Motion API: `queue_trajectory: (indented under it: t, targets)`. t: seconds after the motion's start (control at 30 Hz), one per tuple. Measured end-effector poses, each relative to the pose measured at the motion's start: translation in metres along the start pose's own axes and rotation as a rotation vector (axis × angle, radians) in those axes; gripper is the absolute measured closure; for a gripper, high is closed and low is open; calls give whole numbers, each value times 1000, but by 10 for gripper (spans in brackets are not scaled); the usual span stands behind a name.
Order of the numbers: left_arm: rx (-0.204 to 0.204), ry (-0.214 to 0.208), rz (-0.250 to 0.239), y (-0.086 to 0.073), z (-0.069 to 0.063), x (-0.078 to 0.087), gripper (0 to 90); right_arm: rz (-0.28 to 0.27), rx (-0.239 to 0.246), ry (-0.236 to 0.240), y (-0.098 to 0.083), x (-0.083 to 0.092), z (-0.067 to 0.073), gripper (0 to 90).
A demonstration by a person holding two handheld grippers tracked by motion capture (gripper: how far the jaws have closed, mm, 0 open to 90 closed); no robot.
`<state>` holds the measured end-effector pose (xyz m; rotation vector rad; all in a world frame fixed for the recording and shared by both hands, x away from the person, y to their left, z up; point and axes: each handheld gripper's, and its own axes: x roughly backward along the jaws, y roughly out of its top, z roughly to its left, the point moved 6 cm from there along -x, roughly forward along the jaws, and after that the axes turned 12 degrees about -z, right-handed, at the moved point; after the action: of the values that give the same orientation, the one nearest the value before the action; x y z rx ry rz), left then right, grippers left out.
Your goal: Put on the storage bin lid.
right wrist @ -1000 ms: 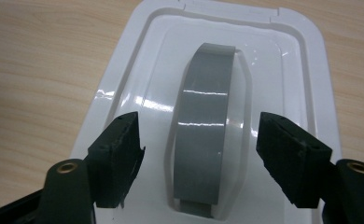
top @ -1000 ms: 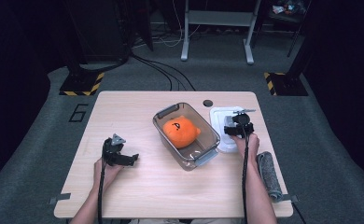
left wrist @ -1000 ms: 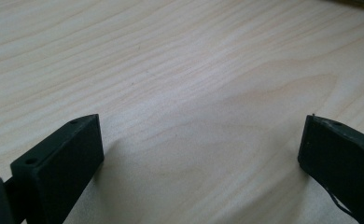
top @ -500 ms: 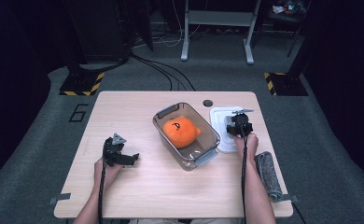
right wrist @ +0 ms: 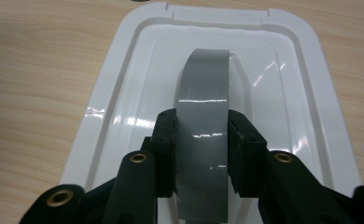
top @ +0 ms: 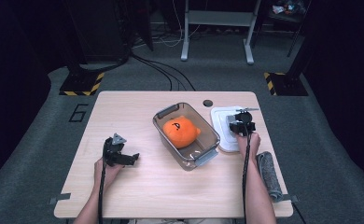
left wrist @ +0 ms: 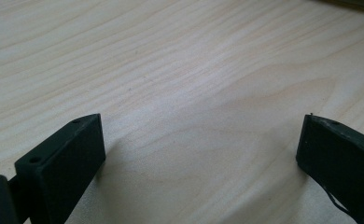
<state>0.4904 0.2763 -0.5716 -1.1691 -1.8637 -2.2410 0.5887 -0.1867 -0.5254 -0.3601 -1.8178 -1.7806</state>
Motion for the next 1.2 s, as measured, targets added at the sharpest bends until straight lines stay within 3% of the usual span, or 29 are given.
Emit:
queue_trajectory:
  t: [0.27,0.4,0.7,1.2]
  targets:
    - [-2,2,5,0,0,0,8,-18,12,5,11,15,3,669]
    - [3,10,1,0,1,0,8,-32,44,0,18,24,4,670]
    - [0,12,-2,0,1,0,8,-57,39,13,34,43,-2,669]
    - [8,21,-10,0,1,-1,9,-98,72,24,58,73,-7,669]
